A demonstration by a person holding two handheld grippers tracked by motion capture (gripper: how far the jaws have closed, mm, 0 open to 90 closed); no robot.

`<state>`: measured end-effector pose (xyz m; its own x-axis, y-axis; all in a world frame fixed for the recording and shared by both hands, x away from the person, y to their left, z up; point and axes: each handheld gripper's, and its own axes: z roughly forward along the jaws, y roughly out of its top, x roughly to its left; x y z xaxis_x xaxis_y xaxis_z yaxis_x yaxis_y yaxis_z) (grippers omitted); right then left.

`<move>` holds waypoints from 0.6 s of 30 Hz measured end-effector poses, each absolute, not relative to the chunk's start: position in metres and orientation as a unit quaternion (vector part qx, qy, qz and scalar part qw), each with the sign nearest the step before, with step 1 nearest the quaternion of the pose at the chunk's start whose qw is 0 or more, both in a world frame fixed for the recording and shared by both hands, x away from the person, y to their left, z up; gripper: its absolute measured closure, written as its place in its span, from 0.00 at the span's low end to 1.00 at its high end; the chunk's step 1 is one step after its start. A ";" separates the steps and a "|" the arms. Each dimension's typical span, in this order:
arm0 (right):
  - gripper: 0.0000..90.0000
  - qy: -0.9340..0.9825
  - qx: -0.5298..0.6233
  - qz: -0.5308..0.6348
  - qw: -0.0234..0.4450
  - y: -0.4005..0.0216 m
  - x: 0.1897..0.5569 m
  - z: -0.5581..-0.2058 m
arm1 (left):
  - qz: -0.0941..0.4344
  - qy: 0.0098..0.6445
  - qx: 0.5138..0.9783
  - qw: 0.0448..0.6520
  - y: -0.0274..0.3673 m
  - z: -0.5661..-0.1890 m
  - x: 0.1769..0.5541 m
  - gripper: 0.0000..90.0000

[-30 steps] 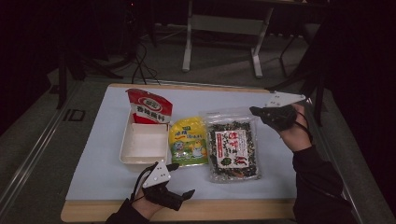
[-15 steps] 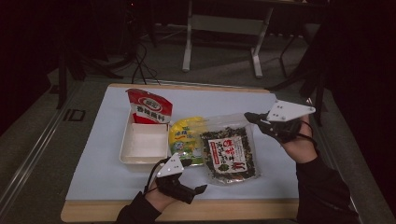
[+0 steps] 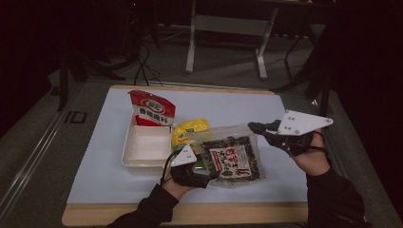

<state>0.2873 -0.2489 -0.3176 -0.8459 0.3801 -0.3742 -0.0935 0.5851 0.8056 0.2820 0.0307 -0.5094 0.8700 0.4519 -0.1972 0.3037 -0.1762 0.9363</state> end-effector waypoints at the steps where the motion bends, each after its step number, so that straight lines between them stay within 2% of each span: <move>1: 1.00 0.850 0.084 0.448 0.265 -0.249 0.287 -0.318 | 0.063 0.247 0.764 0.592 0.031 -0.509 0.282 0.37; 2: 1.00 0.849 0.081 0.451 0.262 -0.250 0.285 -0.314 | 0.063 0.234 0.769 0.591 0.031 -0.508 0.285 0.49; 3: 1.00 0.849 0.081 0.451 0.262 -0.250 0.285 -0.314 | 0.059 0.226 0.770 0.593 0.031 -0.508 0.286 0.49; 4: 1.00 0.849 0.081 0.452 0.263 -0.251 0.284 -0.311 | 0.063 0.220 0.777 0.587 0.030 -0.507 0.286 0.56; 6: 1.00 0.849 0.081 0.452 0.263 -0.251 0.284 -0.311 | 0.067 0.216 0.779 0.585 0.030 -0.507 0.286 0.57; 7: 1.00 0.850 0.083 0.449 0.263 -0.252 0.285 -0.309 | 0.055 0.194 0.782 0.589 0.027 -0.504 0.286 0.66; 10: 1.00 0.850 0.086 0.445 0.268 -0.253 0.285 -0.308 | 0.058 0.182 0.787 0.587 0.023 -0.498 0.282 0.81; 18: 1.00 0.842 0.109 0.462 0.256 -0.266 0.295 -0.305 | 0.060 0.177 0.802 0.567 0.022 -0.475 0.272 0.87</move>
